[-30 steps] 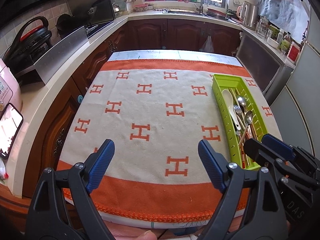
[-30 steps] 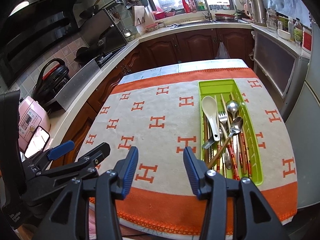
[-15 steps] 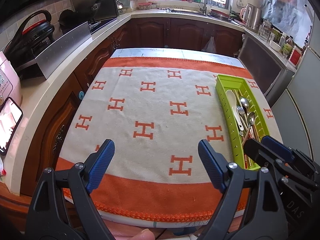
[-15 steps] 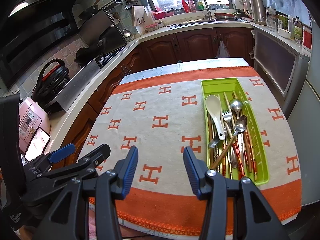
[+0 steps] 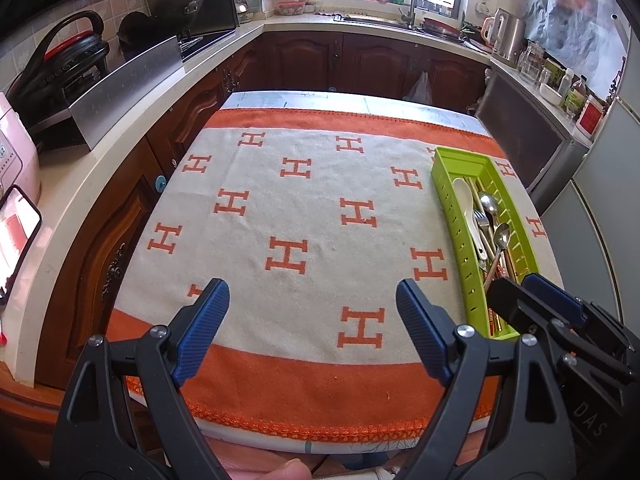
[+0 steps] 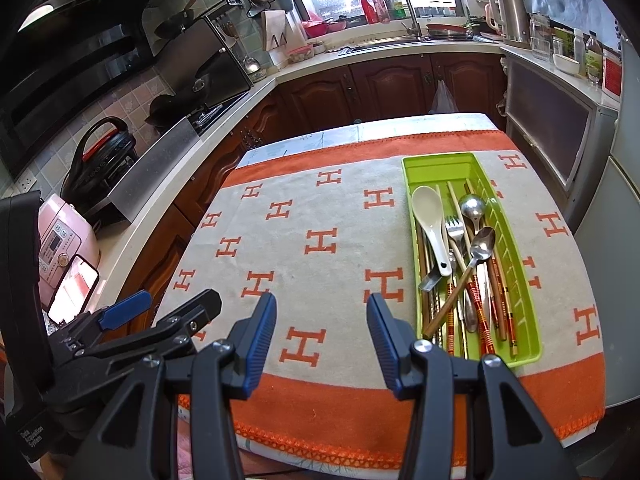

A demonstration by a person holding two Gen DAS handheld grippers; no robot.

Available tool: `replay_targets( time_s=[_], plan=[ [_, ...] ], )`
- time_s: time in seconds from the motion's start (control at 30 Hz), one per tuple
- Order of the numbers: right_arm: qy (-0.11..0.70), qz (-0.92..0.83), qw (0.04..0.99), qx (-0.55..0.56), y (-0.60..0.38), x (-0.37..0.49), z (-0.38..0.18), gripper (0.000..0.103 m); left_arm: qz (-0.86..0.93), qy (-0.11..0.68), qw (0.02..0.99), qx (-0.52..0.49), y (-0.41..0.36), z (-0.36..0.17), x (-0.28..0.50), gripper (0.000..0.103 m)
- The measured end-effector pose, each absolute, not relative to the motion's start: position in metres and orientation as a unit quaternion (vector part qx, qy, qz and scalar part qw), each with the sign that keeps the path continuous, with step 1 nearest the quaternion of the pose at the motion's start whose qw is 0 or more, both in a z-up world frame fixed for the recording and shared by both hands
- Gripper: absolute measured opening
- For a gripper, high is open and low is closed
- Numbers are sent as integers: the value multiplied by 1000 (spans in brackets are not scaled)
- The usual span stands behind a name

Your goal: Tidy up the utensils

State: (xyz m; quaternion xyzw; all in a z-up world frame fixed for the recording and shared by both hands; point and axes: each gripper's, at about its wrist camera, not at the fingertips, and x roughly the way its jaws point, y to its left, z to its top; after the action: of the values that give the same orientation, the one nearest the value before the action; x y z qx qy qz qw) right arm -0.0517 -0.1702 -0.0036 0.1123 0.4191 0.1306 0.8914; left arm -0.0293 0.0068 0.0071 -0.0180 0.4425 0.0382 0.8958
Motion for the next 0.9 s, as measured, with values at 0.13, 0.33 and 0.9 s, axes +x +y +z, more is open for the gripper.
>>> replay_targets(
  time_s=[0.13, 0.33, 0.9],
  plan=[
    [419, 130, 891, 113, -170, -52, -4, 47, 38, 443, 895, -20, 3, 5, -31, 84],
    [419, 130, 891, 114, -171, -52, -5, 47, 38, 444, 895, -20, 3, 5, -30, 84],
    [420, 130, 891, 114, -173, -52, -4, 47, 38, 445, 895, -20, 4, 6, -29, 84]
  ],
)
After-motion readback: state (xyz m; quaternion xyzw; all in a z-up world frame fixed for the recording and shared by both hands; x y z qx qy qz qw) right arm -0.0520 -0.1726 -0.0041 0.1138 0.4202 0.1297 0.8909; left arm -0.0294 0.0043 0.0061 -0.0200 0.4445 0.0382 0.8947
